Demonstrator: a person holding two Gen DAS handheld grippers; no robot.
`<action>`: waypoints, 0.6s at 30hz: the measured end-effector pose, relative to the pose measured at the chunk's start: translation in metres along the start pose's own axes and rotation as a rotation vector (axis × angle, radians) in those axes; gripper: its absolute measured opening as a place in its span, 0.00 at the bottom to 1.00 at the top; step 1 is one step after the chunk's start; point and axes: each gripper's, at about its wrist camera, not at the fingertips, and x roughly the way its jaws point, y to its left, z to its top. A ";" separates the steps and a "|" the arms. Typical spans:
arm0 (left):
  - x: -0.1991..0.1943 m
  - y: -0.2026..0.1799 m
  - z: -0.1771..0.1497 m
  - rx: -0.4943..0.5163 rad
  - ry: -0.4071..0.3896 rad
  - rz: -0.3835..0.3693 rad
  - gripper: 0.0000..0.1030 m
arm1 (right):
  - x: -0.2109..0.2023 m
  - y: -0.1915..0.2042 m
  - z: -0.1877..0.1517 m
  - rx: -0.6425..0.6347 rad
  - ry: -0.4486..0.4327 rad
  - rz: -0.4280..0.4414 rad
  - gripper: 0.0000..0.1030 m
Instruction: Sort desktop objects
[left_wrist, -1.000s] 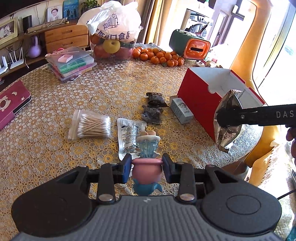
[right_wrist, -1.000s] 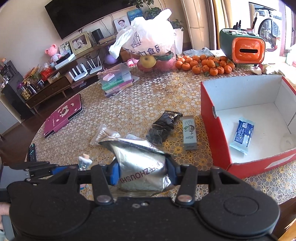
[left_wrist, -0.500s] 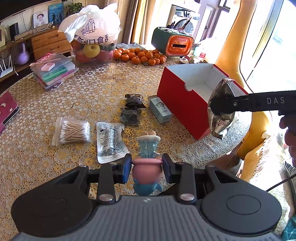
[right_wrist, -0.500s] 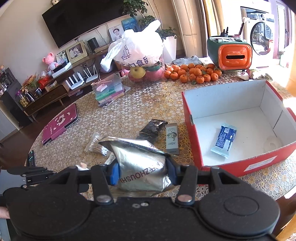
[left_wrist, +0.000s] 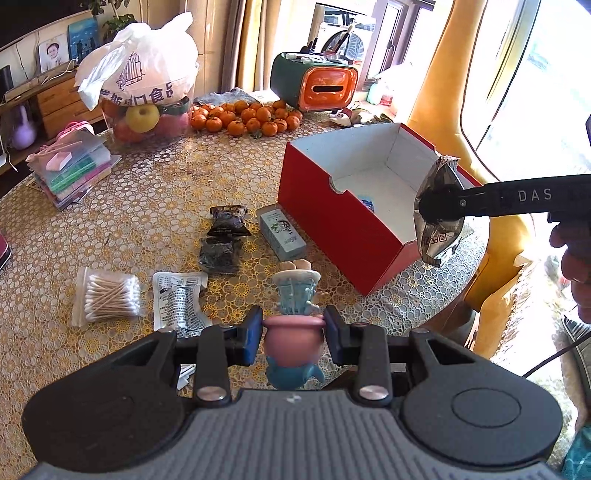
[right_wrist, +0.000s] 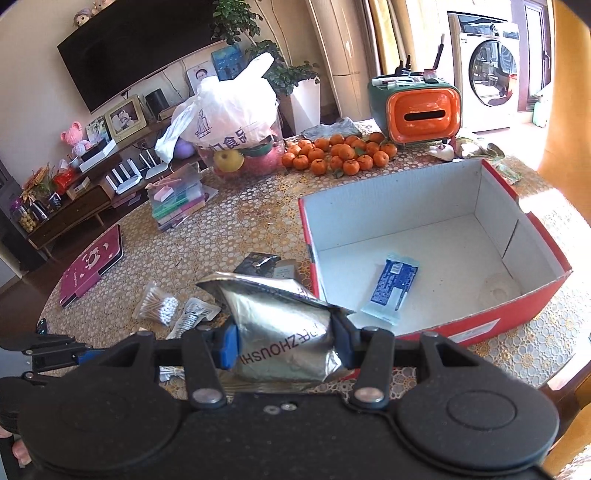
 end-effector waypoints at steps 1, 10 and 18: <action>0.002 -0.003 0.003 0.002 0.001 -0.005 0.33 | -0.001 -0.004 0.002 0.001 0.001 -0.007 0.48; 0.022 -0.030 0.037 0.048 0.003 -0.035 0.33 | -0.005 -0.044 0.027 -0.017 -0.012 -0.088 0.48; 0.044 -0.057 0.065 0.096 0.013 -0.052 0.33 | 0.000 -0.081 0.047 -0.010 -0.016 -0.159 0.48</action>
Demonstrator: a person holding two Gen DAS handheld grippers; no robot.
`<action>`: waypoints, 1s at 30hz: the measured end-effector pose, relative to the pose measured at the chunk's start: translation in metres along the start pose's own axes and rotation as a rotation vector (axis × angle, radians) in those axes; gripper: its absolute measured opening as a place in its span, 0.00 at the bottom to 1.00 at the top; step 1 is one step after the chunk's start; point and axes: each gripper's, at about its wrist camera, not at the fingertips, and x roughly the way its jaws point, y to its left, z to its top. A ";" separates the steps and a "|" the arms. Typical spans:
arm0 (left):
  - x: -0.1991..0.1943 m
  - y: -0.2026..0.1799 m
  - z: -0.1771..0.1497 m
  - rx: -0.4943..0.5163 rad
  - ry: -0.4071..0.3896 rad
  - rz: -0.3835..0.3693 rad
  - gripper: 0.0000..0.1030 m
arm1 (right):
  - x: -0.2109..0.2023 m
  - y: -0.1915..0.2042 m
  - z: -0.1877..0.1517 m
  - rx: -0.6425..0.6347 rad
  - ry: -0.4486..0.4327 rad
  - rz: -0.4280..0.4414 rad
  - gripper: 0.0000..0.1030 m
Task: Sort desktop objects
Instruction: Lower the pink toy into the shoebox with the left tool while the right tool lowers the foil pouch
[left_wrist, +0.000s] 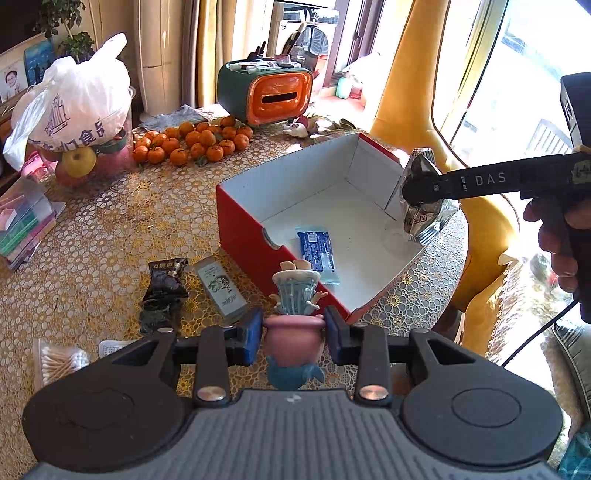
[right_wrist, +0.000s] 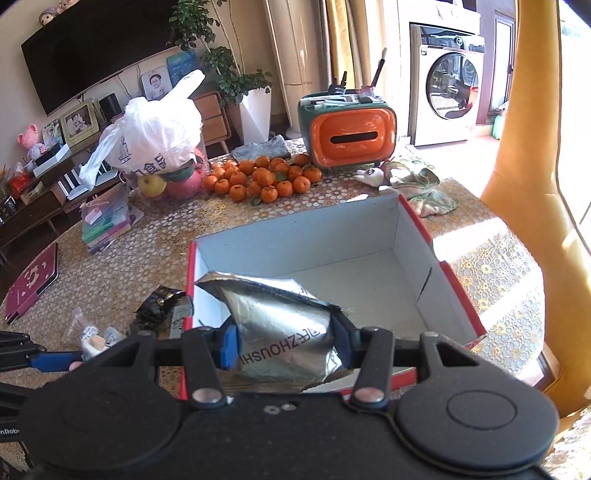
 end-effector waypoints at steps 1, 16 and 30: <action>0.004 -0.003 0.004 0.008 0.001 -0.001 0.33 | 0.002 -0.004 0.002 0.003 0.000 -0.009 0.48; 0.058 -0.030 0.050 0.049 0.025 -0.023 0.33 | 0.042 -0.051 0.014 0.018 0.052 -0.059 0.48; 0.114 -0.030 0.090 0.047 0.067 -0.001 0.33 | 0.084 -0.051 0.006 -0.070 0.144 -0.072 0.48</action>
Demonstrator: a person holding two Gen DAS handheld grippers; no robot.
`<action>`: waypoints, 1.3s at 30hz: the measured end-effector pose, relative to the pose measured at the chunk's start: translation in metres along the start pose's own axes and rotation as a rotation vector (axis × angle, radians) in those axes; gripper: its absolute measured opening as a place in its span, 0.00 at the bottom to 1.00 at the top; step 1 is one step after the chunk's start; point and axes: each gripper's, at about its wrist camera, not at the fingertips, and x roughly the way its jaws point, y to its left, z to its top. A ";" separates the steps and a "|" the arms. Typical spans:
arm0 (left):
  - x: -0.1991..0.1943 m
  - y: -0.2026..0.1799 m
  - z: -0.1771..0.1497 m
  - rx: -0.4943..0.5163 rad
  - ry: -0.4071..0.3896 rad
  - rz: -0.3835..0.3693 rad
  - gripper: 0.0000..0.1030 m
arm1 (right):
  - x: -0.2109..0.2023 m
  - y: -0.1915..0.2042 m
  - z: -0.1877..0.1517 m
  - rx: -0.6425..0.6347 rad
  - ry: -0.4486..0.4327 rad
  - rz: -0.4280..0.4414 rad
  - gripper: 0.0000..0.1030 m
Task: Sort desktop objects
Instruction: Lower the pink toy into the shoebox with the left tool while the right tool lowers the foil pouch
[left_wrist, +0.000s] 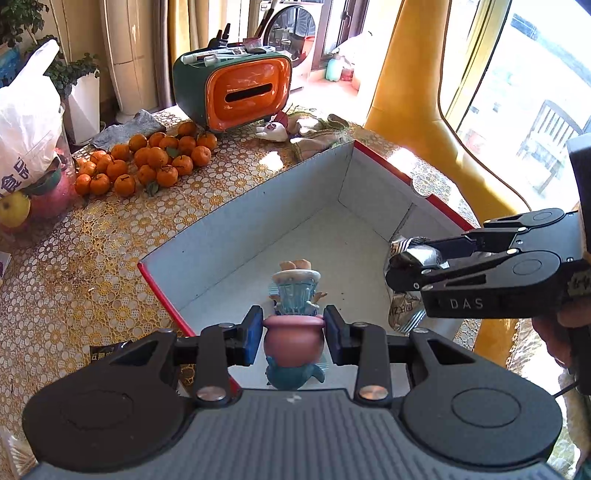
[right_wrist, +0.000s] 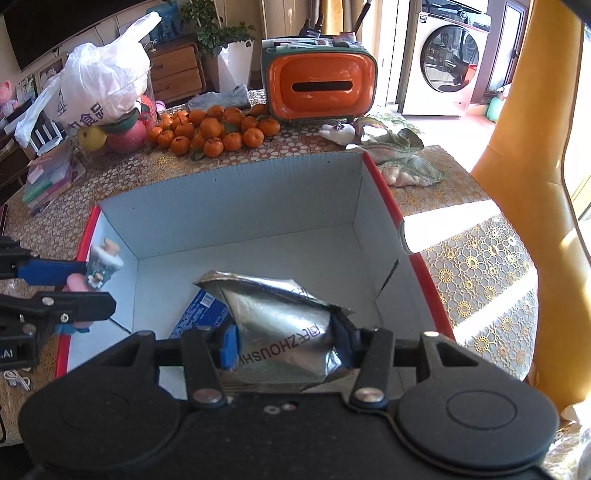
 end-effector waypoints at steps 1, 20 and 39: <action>0.005 -0.001 0.002 0.004 0.005 0.004 0.33 | 0.004 0.000 0.000 -0.005 0.007 0.004 0.48; 0.077 0.004 0.018 0.010 0.115 0.089 0.33 | 0.047 0.016 -0.008 -0.187 0.085 0.016 0.48; 0.095 0.003 0.020 0.030 0.156 0.099 0.31 | 0.060 0.035 -0.013 -0.338 0.175 0.020 0.49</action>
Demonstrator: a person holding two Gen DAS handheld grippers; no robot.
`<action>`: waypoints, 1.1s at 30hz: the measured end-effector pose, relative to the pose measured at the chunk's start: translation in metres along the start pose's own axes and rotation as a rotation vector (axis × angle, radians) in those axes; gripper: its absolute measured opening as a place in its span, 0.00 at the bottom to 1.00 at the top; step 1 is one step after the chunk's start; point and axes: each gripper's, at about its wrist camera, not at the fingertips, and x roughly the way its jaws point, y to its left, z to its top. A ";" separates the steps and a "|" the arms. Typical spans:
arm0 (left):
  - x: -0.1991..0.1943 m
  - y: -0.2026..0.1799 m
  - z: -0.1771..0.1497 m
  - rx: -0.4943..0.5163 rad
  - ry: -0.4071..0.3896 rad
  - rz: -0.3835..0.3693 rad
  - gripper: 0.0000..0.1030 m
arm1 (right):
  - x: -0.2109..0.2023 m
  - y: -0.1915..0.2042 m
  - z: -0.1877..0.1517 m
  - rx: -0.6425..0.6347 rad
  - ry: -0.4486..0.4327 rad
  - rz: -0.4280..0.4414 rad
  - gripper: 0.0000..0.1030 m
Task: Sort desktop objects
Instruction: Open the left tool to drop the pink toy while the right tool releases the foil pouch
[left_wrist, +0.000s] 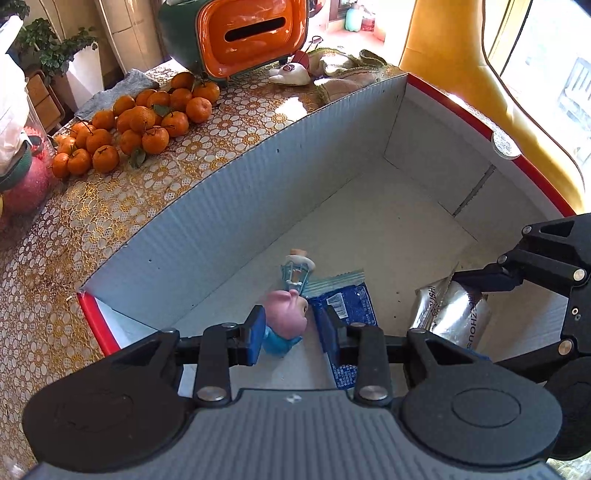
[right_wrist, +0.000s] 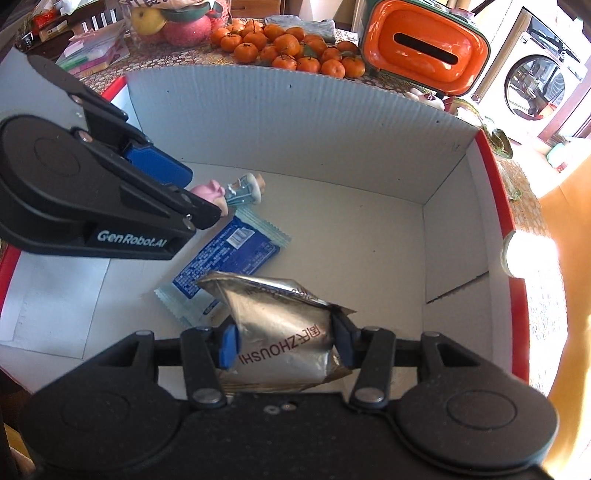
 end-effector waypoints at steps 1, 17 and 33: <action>0.000 0.000 0.000 -0.001 0.000 0.003 0.31 | 0.000 0.000 0.000 -0.002 0.006 0.000 0.49; -0.027 0.003 -0.008 -0.033 -0.043 -0.029 0.31 | -0.024 0.000 0.002 0.020 -0.025 0.012 0.60; -0.093 -0.005 -0.040 -0.012 -0.110 -0.059 0.31 | -0.072 0.016 -0.009 0.029 -0.083 -0.009 0.60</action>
